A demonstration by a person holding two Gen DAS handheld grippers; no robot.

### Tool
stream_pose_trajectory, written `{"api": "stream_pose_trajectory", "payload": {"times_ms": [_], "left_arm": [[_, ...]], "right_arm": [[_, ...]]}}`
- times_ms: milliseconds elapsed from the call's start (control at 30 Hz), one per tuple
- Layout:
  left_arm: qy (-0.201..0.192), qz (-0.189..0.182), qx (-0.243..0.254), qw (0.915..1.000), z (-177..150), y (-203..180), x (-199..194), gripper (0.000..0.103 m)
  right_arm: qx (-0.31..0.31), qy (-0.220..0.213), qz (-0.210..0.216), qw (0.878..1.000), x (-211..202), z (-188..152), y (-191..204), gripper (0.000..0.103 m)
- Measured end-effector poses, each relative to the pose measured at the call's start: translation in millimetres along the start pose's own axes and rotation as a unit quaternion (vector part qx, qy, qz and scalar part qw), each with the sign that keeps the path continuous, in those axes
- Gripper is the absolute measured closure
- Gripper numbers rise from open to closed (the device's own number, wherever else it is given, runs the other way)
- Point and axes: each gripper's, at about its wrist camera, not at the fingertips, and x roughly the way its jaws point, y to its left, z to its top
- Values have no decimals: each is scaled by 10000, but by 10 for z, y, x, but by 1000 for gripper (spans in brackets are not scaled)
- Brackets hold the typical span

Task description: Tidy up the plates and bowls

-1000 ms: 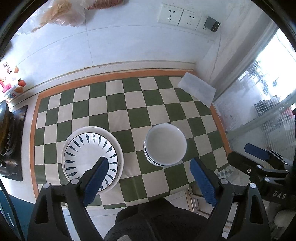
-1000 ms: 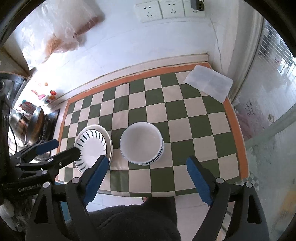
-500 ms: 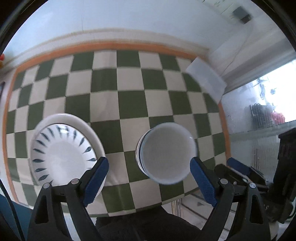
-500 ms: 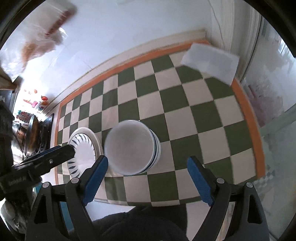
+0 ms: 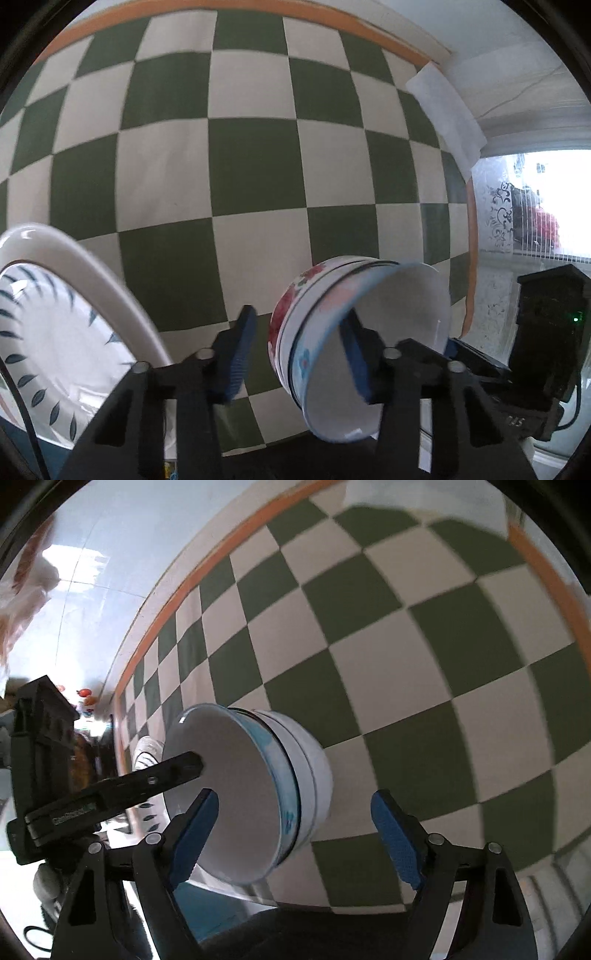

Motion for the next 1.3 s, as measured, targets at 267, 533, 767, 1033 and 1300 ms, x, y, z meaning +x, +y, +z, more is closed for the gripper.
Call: {"api": "stream_pose_trajectory", "payload": {"times_ms": [267, 533, 767, 1033, 1300], "left_arm": [[305, -380, 10, 9988, 69, 102, 213, 70], [202, -731, 45, 9971, 42, 183, 192, 71], [66, -749, 21, 9972, 5, 176, 56, 71], [-24, -700, -39, 9975, -26, 150, -24, 71], [-250, -697, -196, 9971, -60, 191, -233, 71]], "right_arm": [[279, 357, 383, 9982, 394, 68, -113, 38], [376, 278, 605, 9971, 533, 72, -173, 54], [217, 74, 747, 9969, 539, 87, -144, 55], [221, 142, 822, 9963, 502, 66, -144, 55], [-144, 201, 766, 9968, 423, 95, 32, 55]]}}
